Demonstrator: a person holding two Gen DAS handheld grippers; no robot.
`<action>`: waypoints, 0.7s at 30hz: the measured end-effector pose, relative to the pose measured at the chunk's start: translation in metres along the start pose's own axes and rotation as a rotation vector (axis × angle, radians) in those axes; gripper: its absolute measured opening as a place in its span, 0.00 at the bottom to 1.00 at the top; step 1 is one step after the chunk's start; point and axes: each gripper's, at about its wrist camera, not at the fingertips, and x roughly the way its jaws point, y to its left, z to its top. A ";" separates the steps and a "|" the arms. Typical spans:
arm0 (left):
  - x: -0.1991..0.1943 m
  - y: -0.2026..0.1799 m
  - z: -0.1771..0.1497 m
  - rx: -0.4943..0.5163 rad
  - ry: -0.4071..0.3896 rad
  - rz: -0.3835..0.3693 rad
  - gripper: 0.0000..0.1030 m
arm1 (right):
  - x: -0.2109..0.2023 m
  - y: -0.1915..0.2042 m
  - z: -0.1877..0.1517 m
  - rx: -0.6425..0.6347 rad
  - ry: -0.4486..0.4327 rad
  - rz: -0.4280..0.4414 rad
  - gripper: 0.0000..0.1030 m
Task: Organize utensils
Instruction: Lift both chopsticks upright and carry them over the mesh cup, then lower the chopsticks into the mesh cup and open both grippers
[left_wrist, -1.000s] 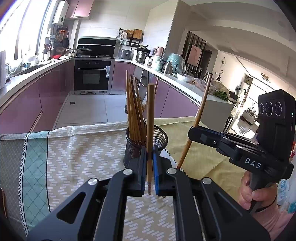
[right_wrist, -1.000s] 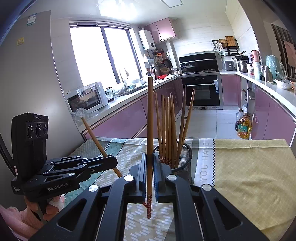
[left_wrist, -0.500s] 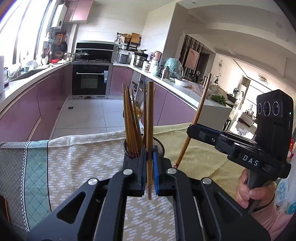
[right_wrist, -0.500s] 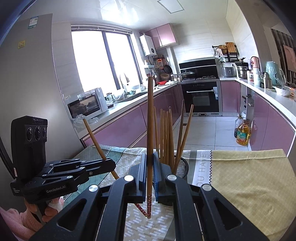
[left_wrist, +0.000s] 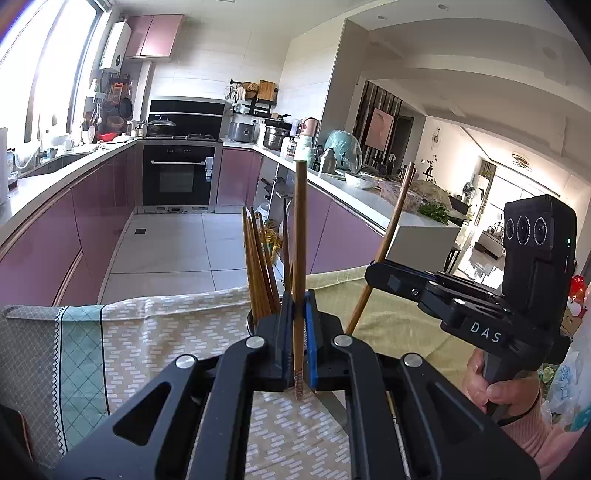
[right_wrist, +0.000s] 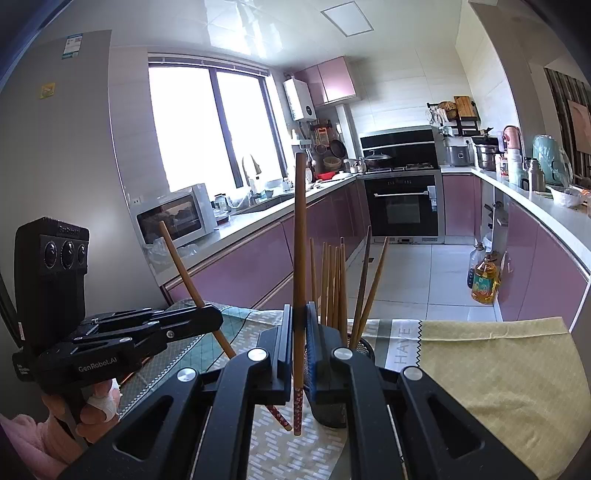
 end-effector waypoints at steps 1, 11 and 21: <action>-0.001 -0.001 0.002 0.004 -0.006 0.001 0.07 | 0.000 0.001 0.001 -0.001 -0.002 0.000 0.06; -0.007 -0.009 0.022 0.022 -0.063 0.009 0.07 | -0.001 -0.001 0.015 -0.013 -0.029 -0.002 0.06; -0.007 -0.018 0.028 0.034 -0.093 0.021 0.07 | 0.003 0.000 0.025 -0.027 -0.048 -0.014 0.06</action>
